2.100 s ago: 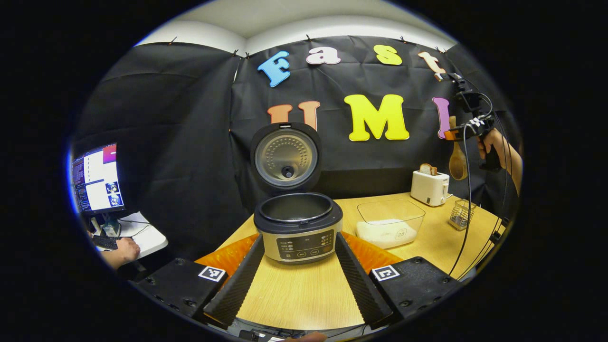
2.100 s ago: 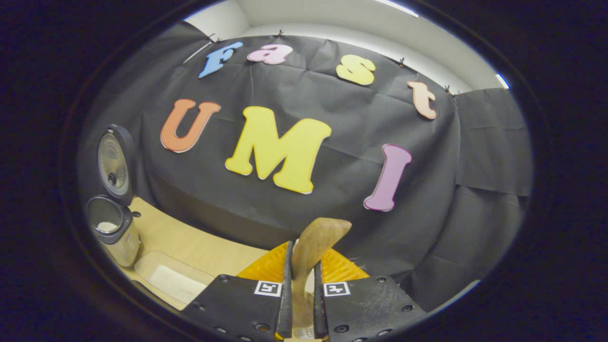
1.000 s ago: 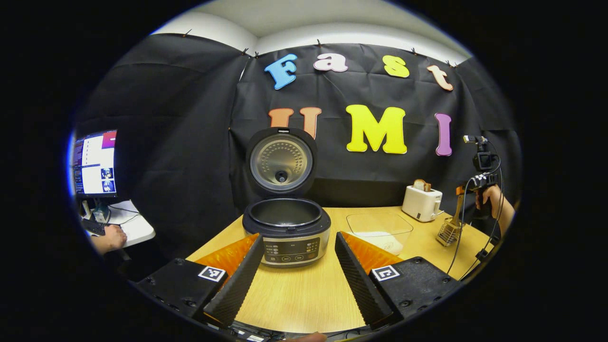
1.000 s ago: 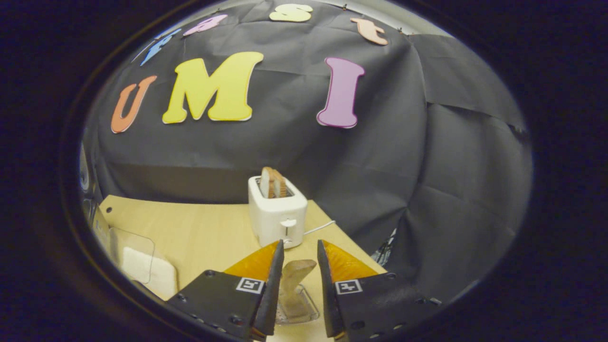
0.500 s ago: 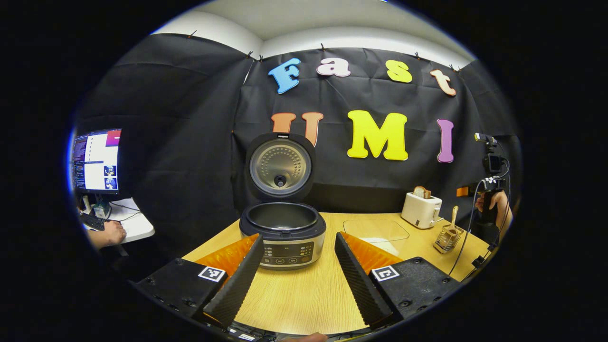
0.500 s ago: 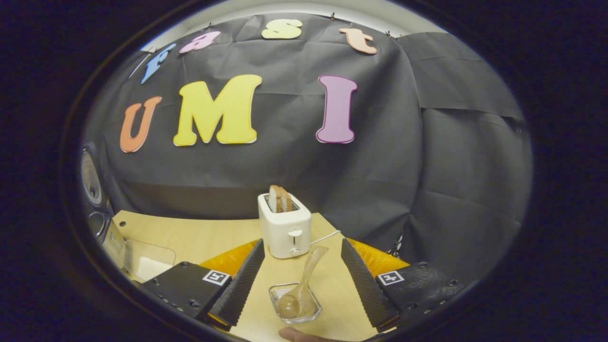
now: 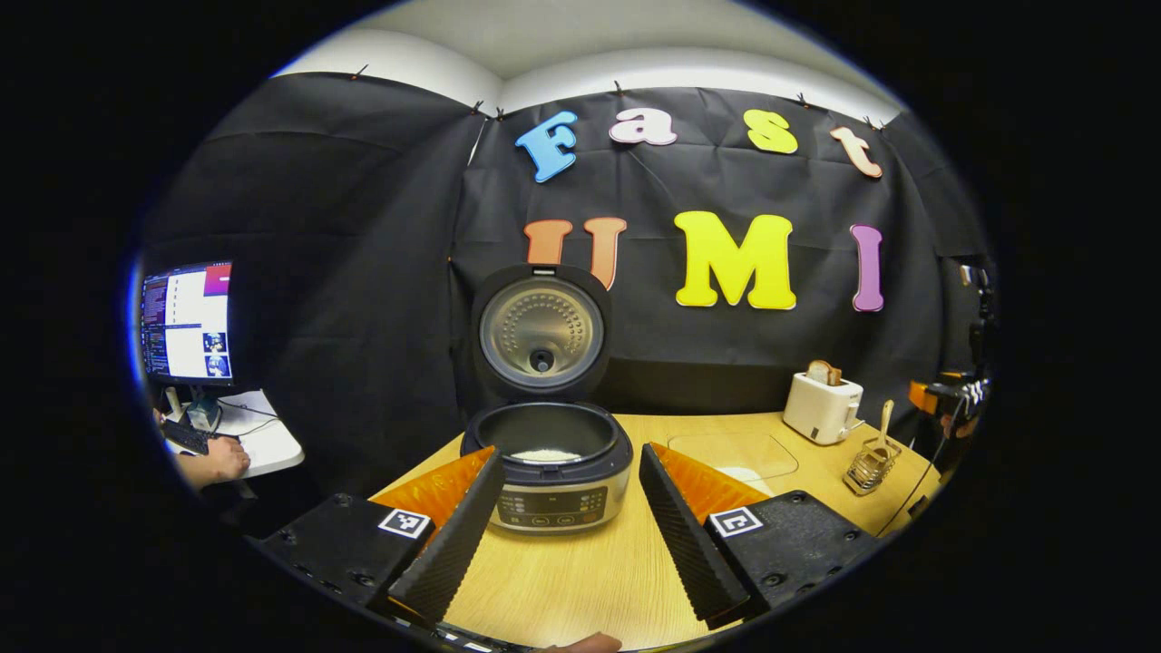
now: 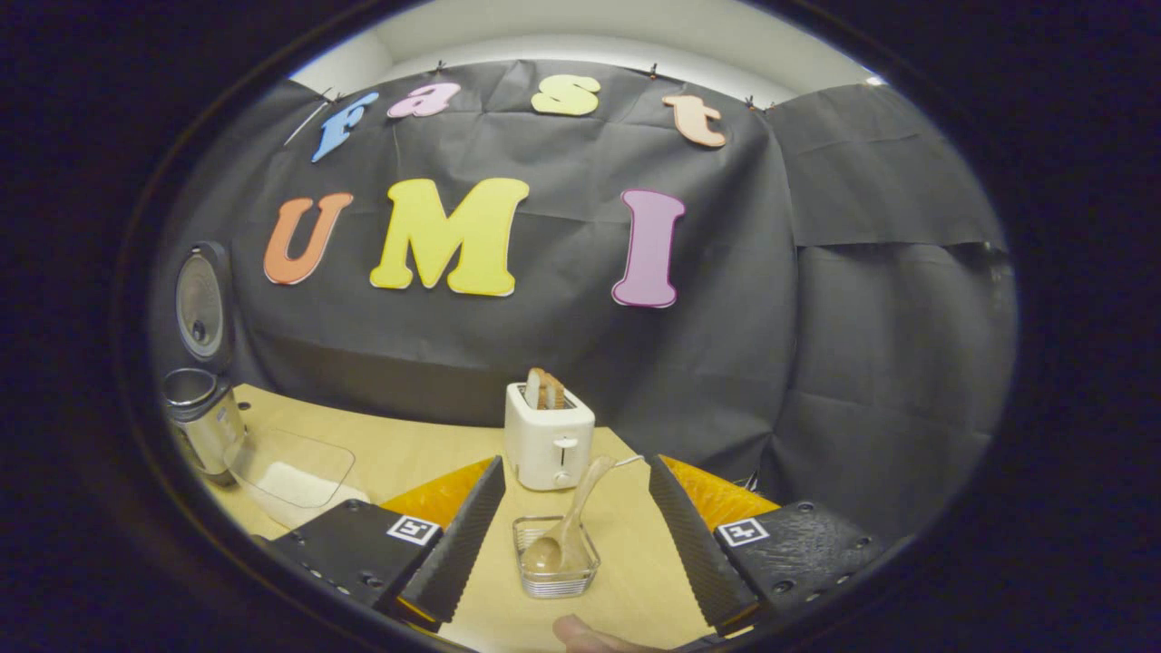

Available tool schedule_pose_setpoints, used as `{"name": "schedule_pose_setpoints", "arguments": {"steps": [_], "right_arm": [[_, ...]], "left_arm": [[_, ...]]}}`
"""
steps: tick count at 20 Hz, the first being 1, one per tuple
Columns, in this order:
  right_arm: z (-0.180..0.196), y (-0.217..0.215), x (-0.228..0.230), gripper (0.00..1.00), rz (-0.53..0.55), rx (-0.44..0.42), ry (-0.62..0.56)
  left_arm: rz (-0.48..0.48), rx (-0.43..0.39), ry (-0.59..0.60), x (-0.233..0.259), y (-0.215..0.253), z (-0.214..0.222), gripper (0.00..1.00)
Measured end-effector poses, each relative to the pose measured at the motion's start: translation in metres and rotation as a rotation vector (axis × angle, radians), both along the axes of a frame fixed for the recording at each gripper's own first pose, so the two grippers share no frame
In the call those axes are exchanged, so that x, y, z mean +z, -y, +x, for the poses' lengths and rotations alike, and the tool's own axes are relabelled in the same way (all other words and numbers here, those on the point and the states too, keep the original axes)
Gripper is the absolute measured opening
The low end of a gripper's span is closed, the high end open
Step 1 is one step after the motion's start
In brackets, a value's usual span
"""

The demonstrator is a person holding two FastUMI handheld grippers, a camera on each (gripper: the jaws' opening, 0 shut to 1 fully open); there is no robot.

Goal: Close the left gripper, press the button to open the rice cooker; take a wooden spoon from the chopstick holder with the right hand, scoop a spoonful of rice and pour it into the rice cooker, then put the wooden spoon back into the chopstick holder.

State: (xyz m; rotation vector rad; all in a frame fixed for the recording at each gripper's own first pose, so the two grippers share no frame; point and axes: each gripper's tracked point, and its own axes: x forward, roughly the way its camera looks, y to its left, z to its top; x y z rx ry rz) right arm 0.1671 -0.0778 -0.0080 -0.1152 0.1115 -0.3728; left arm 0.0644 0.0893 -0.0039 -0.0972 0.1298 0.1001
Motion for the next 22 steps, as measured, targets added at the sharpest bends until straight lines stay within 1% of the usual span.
{"name": "schedule_pose_setpoints", "arguments": {"steps": [4, 6, 7, 8, 9, 10, 11, 13, 14, 15, 16, 18, 19, 20, 22], "right_arm": [[-0.012, -0.005, -0.008, 0.95, 0.017, 0.014, 0.041], [-0.016, -0.004, -0.014, 0.95, 0.021, 0.021, 0.046], [-0.019, -0.005, -0.019, 0.97, 0.017, 0.025, 0.04], [-0.022, -0.004, -0.021, 0.97, 0.01, 0.021, 0.043], [-0.024, -0.004, -0.023, 0.97, 0.002, 0.02, 0.046], [-0.024, -0.007, -0.027, 0.97, -0.004, 0.027, 0.049], [-0.025, -0.008, -0.031, 0.95, -0.008, 0.037, 0.049], [-0.027, -0.012, -0.038, 0.95, -0.001, 0.057, 0.051], [-0.026, -0.014, -0.039, 0.98, 0.005, 0.07, 0.057], [-0.026, -0.016, -0.039, 0.98, 0.009, 0.084, 0.064], [-0.025, -0.019, -0.04, 0.95, 0.007, 0.098, 0.07], [-0.021, -0.022, -0.041, 0.97, 0.004, 0.115, 0.076], [-0.019, -0.024, -0.043, 0.95, 0.006, 0.123, 0.075], [-0.019, -0.024, -0.046, 0.98, 0.006, 0.126, 0.071], [-0.017, -0.022, -0.049, 0.95, 0.003, 0.124, 0.063]], "left_arm": [[0.022, 0.025, 0.026, 0.033, -0.014, 0.037, 0.96], [0.034, 0.038, 0.046, 0.053, -0.024, 0.066, 0.95], [0.04, 0.053, 0.043, 0.06, -0.031, 0.08, 0.95], [0.047, 0.064, 0.042, 0.067, -0.037, 0.094, 1.0], [0.062, 0.079, 0.052, 0.076, -0.043, 0.108, 0.95], [0.076, 0.098, 0.066, 0.086, -0.048, 0.122, 0.95], [0.089, 0.101, 0.073, 0.094, -0.051, 0.138, 0.96], [0.109, 0.111, 0.074, 0.108, -0.054, 0.167, 0.95], [0.117, 0.12, 0.081, 0.115, -0.058, 0.18, 1.0], [0.128, 0.133, 0.096, 0.124, -0.061, 0.194, 0.95], [0.134, 0.147, 0.119, 0.132, -0.065, 0.208, 0.95], [0.131, 0.166, 0.165, 0.146, -0.071, 0.237, 0.95], [0.13, 0.185, 0.173, 0.149, -0.077, 0.25, 0.95], [0.126, 0.196, 0.177, 0.152, -0.081, 0.262, 0.95], [0.118, 0.188, 0.195, 0.159, -0.081, 0.283, 0.95]]}}
